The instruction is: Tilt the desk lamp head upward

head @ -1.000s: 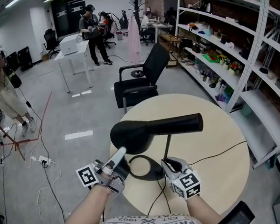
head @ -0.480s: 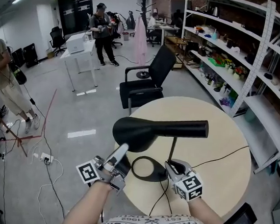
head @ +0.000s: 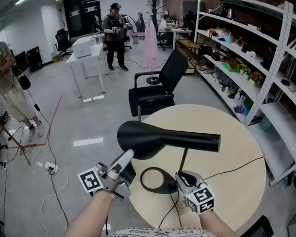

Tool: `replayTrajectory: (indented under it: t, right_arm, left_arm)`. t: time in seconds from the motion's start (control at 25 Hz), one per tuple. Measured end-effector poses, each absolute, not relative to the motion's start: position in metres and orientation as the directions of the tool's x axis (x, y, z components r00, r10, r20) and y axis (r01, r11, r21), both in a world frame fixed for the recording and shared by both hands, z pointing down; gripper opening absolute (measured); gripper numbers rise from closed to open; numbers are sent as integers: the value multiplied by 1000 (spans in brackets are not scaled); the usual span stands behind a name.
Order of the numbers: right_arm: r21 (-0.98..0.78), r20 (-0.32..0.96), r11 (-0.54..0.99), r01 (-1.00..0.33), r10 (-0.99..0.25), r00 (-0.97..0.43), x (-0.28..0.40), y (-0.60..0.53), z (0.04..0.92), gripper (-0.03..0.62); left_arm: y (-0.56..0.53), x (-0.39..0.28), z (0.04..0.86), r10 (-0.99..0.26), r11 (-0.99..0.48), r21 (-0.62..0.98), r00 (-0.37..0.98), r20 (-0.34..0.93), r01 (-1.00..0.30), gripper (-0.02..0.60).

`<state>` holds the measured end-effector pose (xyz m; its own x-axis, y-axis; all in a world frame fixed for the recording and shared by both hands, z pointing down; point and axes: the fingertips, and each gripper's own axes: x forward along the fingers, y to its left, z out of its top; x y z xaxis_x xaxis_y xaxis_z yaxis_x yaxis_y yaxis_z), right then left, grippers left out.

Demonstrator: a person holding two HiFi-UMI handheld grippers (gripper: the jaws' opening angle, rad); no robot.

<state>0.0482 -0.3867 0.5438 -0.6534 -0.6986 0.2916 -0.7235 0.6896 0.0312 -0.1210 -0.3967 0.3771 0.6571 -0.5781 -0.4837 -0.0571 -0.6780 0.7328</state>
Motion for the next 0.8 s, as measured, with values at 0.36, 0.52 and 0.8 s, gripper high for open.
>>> replayTrajectory:
  t: [0.36,0.52,0.8]
  right_arm:
    - [30,301,691,-722,-695,-653,44,-387,543,44]
    - [26,304,684,-729,-700,-646,46,-387,546,44]
    - [21,313,677,-736,-703,-638,45,-388,547,44]
  left_arm:
    - [-397,-134,356,-579,-706,695,676,-456,-136,52]
    - [-396,-134,350,-585,-712,679,685,-434,-179,52]
    - [-394,-142,335,-606,-722,629,702,-373,-288,52]
